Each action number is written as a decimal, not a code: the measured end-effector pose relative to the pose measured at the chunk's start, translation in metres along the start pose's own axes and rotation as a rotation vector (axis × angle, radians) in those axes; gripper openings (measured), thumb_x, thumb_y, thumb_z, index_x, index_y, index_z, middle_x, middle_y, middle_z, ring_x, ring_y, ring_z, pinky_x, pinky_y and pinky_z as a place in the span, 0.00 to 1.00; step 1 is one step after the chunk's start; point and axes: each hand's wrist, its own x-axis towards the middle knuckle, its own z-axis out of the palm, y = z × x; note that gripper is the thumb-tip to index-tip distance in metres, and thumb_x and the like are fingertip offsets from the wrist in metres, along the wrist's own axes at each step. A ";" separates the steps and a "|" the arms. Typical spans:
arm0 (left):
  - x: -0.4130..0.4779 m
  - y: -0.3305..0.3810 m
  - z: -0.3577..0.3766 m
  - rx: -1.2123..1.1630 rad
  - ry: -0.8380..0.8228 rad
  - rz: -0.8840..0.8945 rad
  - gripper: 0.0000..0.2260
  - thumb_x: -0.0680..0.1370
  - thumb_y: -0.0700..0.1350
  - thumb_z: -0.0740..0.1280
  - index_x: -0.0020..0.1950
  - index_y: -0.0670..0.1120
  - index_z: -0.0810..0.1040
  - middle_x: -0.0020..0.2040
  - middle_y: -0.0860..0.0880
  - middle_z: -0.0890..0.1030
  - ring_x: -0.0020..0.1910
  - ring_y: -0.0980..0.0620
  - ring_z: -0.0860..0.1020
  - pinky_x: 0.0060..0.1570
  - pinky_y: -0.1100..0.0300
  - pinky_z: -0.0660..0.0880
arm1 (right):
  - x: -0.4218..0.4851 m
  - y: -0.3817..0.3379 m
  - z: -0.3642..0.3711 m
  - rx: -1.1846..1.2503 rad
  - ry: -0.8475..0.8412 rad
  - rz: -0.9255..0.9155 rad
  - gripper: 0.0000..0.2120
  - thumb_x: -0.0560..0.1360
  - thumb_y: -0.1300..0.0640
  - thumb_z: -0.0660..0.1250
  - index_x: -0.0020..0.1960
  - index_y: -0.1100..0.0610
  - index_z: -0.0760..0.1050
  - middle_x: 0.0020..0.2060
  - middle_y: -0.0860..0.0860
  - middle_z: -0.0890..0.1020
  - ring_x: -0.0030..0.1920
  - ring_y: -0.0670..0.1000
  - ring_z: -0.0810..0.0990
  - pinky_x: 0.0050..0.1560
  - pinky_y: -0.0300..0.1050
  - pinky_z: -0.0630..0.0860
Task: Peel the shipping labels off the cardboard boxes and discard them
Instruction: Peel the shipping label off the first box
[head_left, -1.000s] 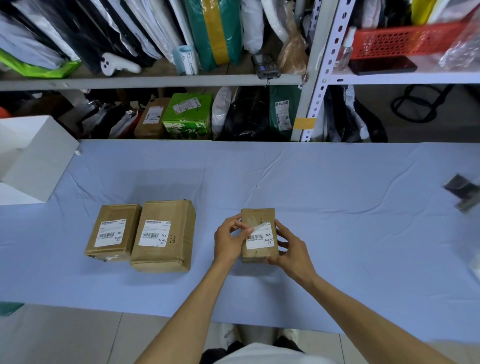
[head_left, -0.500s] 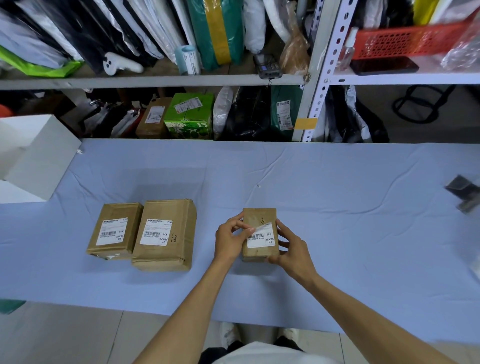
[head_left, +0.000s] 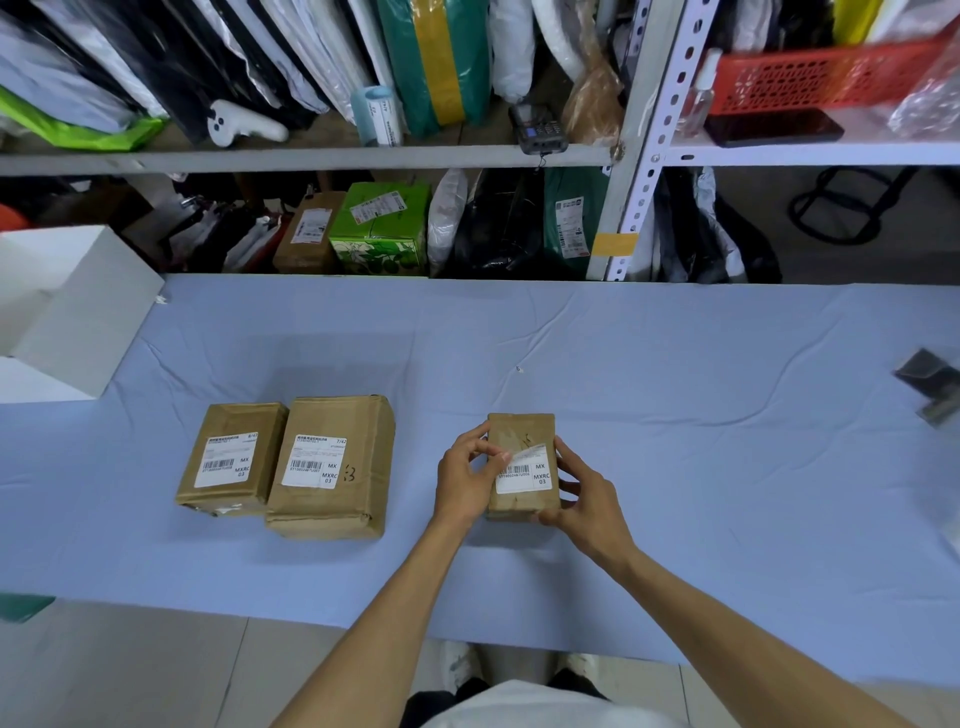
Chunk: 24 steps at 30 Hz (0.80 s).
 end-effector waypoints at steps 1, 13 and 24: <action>-0.001 0.001 0.000 0.009 0.003 -0.001 0.08 0.75 0.40 0.71 0.46 0.34 0.78 0.70 0.51 0.73 0.67 0.49 0.72 0.51 0.72 0.73 | 0.000 0.000 0.000 0.002 -0.001 -0.001 0.44 0.65 0.71 0.73 0.75 0.50 0.61 0.58 0.45 0.78 0.55 0.42 0.79 0.43 0.33 0.78; -0.004 0.005 0.001 0.013 -0.009 -0.018 0.08 0.75 0.40 0.70 0.45 0.34 0.78 0.71 0.49 0.71 0.69 0.47 0.70 0.41 0.79 0.71 | 0.000 -0.001 -0.002 -0.029 -0.015 0.006 0.45 0.64 0.72 0.72 0.75 0.50 0.61 0.57 0.43 0.78 0.56 0.45 0.79 0.43 0.32 0.78; -0.003 0.004 0.000 -0.004 -0.026 -0.015 0.07 0.75 0.40 0.70 0.44 0.36 0.78 0.71 0.49 0.72 0.68 0.46 0.72 0.57 0.61 0.76 | 0.000 -0.002 -0.002 -0.056 -0.018 0.010 0.46 0.64 0.71 0.74 0.76 0.52 0.60 0.60 0.45 0.78 0.55 0.46 0.79 0.43 0.33 0.79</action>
